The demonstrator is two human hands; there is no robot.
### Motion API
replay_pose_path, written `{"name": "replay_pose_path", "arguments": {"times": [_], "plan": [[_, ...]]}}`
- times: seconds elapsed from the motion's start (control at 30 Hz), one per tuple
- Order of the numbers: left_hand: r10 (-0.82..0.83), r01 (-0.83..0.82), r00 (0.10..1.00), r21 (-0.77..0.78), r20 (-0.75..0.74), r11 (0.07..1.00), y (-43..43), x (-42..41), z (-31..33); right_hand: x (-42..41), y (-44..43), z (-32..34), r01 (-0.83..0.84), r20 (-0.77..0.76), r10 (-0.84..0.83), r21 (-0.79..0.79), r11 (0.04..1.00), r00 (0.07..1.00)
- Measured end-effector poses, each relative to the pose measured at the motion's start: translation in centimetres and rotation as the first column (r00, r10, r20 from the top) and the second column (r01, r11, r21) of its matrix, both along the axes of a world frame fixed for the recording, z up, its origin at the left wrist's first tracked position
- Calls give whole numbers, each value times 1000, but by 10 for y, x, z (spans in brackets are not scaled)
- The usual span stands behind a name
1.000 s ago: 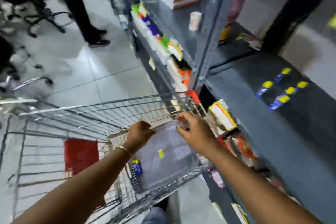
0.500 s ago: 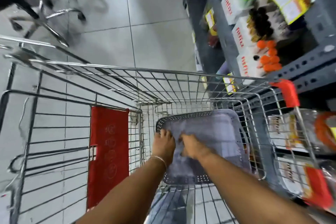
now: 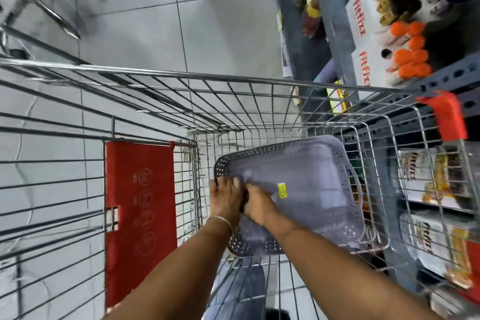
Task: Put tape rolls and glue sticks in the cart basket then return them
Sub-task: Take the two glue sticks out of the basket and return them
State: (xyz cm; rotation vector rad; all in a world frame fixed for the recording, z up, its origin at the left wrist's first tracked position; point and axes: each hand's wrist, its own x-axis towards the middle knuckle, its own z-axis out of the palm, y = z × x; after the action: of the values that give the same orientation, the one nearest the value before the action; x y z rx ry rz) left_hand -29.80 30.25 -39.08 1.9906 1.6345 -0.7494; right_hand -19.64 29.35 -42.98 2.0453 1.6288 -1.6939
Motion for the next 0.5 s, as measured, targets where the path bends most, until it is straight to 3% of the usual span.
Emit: {"name": "replay_pose_path", "arguments": {"times": [0.13, 0.27, 0.37, 0.4, 0.43, 0.5], "plan": [[165, -166, 979, -2, 123, 986, 7, -1, 4, 0, 9, -10, 269, -97, -282, -131, 954, 954], [322, -319, 927, -45, 193, 947, 9, 2, 4, 9, 18, -12, 399, -80, -418, -185, 898, 905], [350, -360, 903, -9, 249, 933, 9, 12, -1, 22, 19, -42, 440, -72, -461, -200, 875, 884], [367, -379, 892, -9, 264, 926, 8, 15, -5, 24, 23, -25, 468, -60, -486, -190, 863, 872], [397, -409, 866, -28, 305, 912, 7, 18, -8, 28, 26, -14, 507, -66, -528, -202, 838, 846], [510, -511, 729, -134, 456, 849, 8, 22, -11, 35, 31, 8, 549, -104, -583, -238, 801, 806]]}}
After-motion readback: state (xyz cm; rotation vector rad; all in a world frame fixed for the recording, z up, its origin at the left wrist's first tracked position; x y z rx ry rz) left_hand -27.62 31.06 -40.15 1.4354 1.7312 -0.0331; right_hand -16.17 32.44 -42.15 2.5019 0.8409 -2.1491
